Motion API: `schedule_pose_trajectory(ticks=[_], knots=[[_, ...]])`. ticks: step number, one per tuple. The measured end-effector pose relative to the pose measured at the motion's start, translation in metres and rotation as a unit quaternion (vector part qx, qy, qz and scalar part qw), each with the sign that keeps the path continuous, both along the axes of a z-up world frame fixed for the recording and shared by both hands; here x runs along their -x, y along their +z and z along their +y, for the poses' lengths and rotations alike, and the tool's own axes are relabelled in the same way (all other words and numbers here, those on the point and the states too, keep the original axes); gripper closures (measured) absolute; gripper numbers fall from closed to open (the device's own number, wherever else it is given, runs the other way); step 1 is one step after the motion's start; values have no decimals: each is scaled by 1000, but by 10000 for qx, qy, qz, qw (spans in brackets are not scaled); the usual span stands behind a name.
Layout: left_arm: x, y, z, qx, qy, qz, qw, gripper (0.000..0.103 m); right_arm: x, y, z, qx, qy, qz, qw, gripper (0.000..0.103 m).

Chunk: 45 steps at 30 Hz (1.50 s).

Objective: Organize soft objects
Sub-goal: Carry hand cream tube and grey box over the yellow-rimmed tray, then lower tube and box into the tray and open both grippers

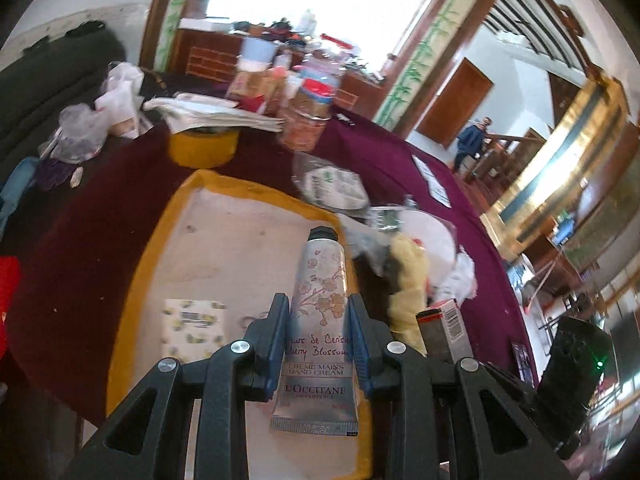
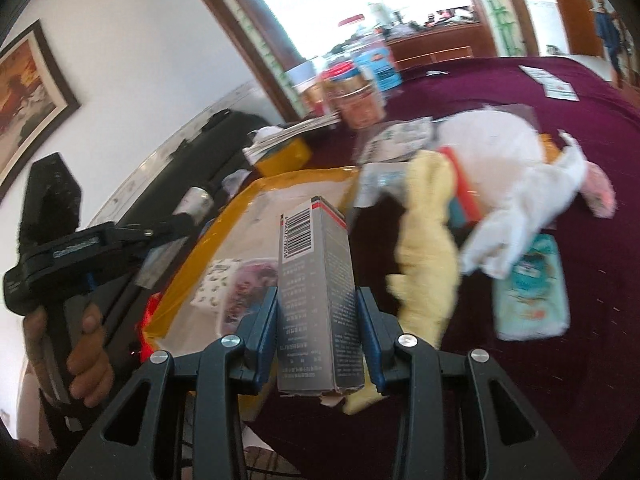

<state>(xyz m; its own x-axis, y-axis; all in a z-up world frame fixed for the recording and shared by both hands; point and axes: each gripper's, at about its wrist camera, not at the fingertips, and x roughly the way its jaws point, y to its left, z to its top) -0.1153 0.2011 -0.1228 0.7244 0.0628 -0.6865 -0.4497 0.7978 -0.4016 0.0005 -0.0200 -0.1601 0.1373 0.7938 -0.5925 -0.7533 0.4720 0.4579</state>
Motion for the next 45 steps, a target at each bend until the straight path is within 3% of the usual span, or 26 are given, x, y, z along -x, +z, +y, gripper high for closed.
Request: schedule_pose_trajectory(ticks=[7, 11, 18, 23, 32, 45], knots=[[-14, -9, 36, 205, 265, 101, 9994, 73, 0, 9, 54, 55, 354, 27, 9994, 66], [-30, -21, 64, 450, 474, 186, 9977, 73, -17, 6, 94, 145, 388, 265, 9988, 66], [-57, -50, 93, 731, 603, 695, 9931, 73, -42, -13, 151, 460, 448, 472, 9968, 66], [-69, -67, 101, 910, 634, 983, 9890, 72, -43, -28, 164, 649, 521, 519, 9952, 66], [-79, -78, 102, 943, 580, 1229, 9862, 72, -29, -31, 175, 1029, 444, -234, 9934, 66], [-81, -83, 101, 961, 543, 1392, 9841, 72, -28, -32, 178, 1103, 477, -342, 9922, 66]])
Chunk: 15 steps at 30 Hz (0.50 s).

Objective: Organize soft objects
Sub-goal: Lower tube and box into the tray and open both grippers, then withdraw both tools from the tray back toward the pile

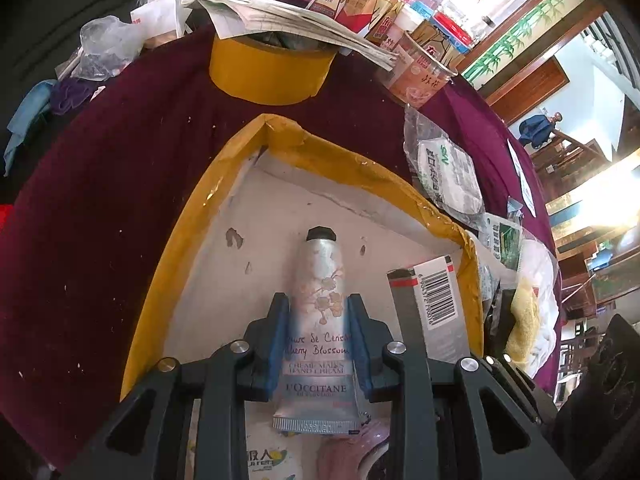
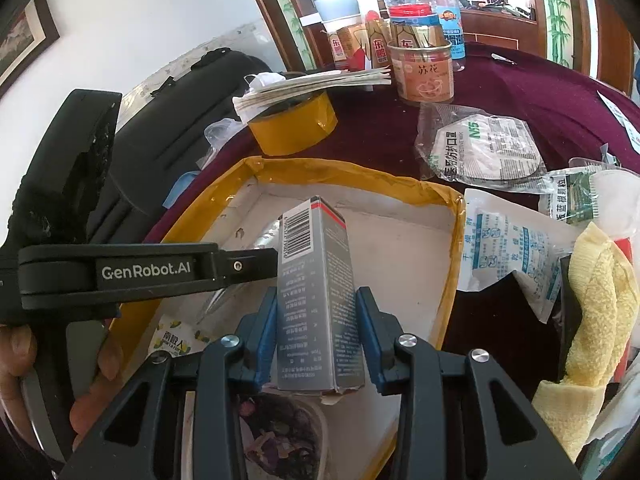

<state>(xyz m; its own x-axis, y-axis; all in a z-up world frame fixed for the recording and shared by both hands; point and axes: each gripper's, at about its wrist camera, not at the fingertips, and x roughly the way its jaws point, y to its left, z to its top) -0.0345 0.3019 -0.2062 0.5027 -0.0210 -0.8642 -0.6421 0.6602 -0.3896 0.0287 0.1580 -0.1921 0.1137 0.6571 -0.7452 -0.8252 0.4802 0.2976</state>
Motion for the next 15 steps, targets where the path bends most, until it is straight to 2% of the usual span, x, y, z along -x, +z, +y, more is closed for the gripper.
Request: schedule_pose_trajectory(ticks=[3, 5, 7, 10, 12, 13, 14, 15], knots=[[1, 1, -2, 52, -5, 14, 10000, 65, 0, 0, 0, -16, 4, 25, 10000, 66], [4, 3, -4, 110, -33, -43, 9999, 56, -1, 0, 0, -36, 15, 39, 10000, 66], [5, 5, -8, 123, -65, -52, 9999, 51, -1, 0, -1, -70, 34, 68, 9999, 64], [9, 9, -12, 79, -6, -25, 10000, 49, -1, 2, -4, -142, 60, 164, 9997, 60], [13, 13, -14, 110, 48, -63, 9999, 46, 0, 5, -10, -208, 42, 213, 9995, 52], [16, 16, -17, 83, 73, -87, 9999, 42, 0, 8, -14, -282, 33, 232, 9993, 42], [18, 19, -18, 56, 91, -110, 9999, 36, 1, 10, -20, -376, 31, 265, 9989, 36], [21, 22, -21, 29, 131, -144, 9998, 32, 1, 14, -26, -494, 50, 313, 9983, 35]])
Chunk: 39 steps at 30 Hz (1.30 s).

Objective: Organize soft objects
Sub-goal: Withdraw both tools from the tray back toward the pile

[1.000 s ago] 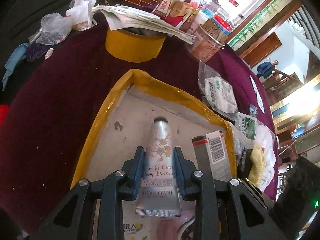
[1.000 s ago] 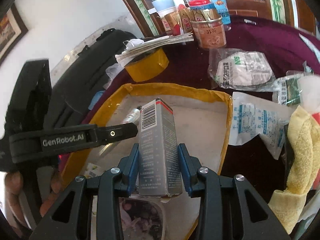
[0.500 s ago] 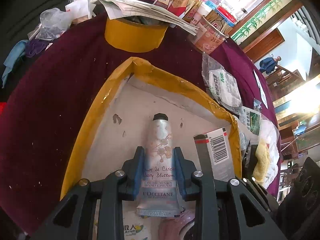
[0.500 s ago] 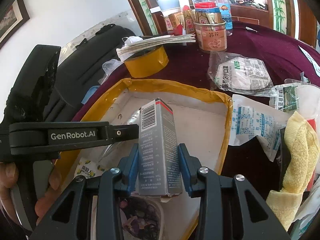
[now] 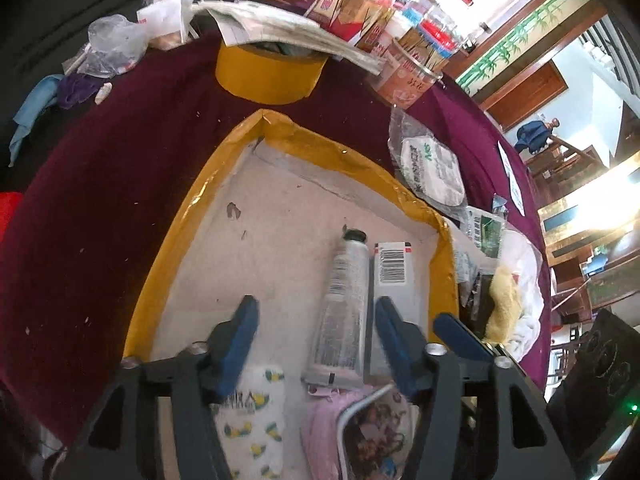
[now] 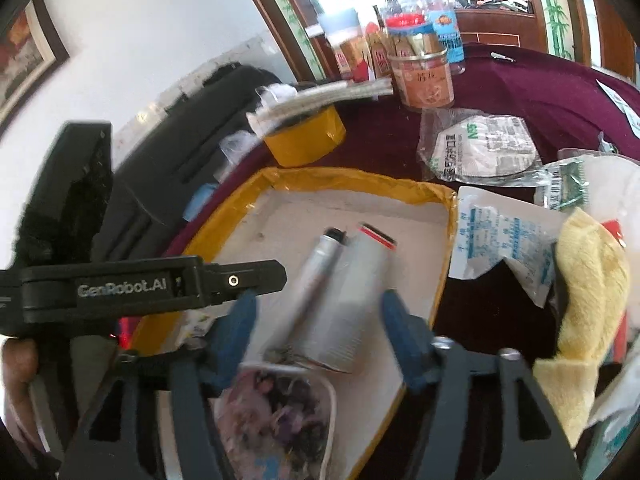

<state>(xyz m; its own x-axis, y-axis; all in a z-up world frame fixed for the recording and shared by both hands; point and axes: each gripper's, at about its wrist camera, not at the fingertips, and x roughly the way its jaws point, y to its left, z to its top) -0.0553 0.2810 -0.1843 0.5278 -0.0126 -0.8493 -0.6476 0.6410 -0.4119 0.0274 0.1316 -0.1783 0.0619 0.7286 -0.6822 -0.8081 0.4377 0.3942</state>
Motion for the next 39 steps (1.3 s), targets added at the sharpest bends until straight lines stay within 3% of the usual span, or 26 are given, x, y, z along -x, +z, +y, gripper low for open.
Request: schedule_pose_trajectory(ticks=[2, 8, 12, 16, 27, 35, 39], knots=[[7, 7, -8, -72, 92, -128, 9998, 23, 3, 7, -14, -185, 84, 55, 9998, 34], [24, 25, -46, -661, 183, -304, 9972, 21, 16, 25, -53, -447, 188, 44, 9988, 28], [30, 40, -72, -1258, 206, -422, 9909, 21, 22, 33, -84, -612, 174, 5, 9980, 27], [30, 53, -100, -1545, 49, -764, 9850, 20, 21, 34, -117, -752, -40, -103, 9971, 26], [5, 52, -156, -1606, -726, -1017, 9791, 16, -13, 6, -190, -700, -1080, -132, 9916, 26], [-2, 42, -179, -1478, -1109, -996, 9777, 16, -34, -4, -206, -518, -1648, -378, 9842, 26], [-3, 39, -184, -1432, -1213, -994, 9772, 16, -41, -11, -210, -564, -1705, -194, 9835, 26]])
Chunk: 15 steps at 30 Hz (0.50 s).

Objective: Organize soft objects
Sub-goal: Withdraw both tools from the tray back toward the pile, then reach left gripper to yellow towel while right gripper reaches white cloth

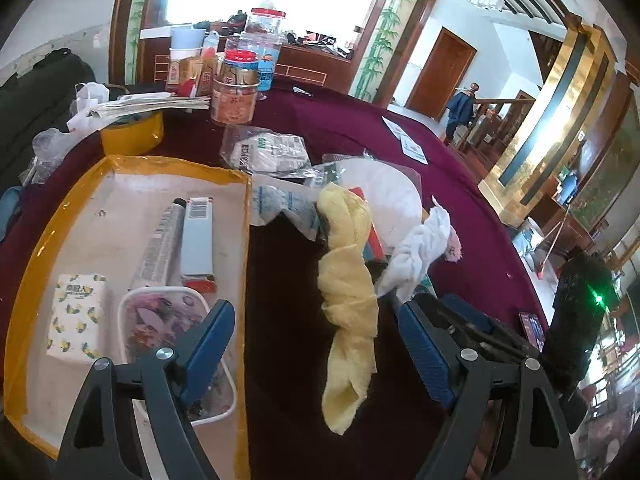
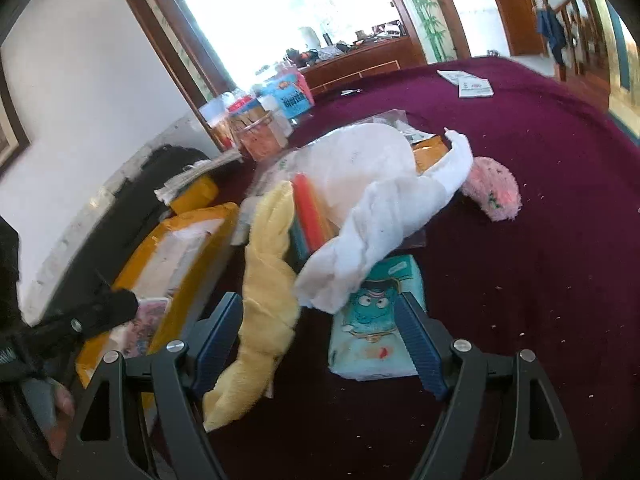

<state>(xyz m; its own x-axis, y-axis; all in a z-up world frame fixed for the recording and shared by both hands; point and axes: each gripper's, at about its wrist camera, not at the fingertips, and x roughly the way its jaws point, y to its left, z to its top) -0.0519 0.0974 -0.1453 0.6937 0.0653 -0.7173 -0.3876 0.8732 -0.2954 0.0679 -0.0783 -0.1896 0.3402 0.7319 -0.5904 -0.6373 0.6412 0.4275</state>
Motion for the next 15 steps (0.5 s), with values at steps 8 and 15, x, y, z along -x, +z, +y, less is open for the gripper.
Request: schedule_pose_trajectory(ticks=[8, 15], knots=[[2, -1, -6, -13, -137, 13, 9999, 16, -8, -6, -11, -245, -84, 360, 9990, 26], [-5, -7, -14, -47, -287, 138, 9995, 16, -19, -13, -22, -530, -227, 789, 9952, 26]])
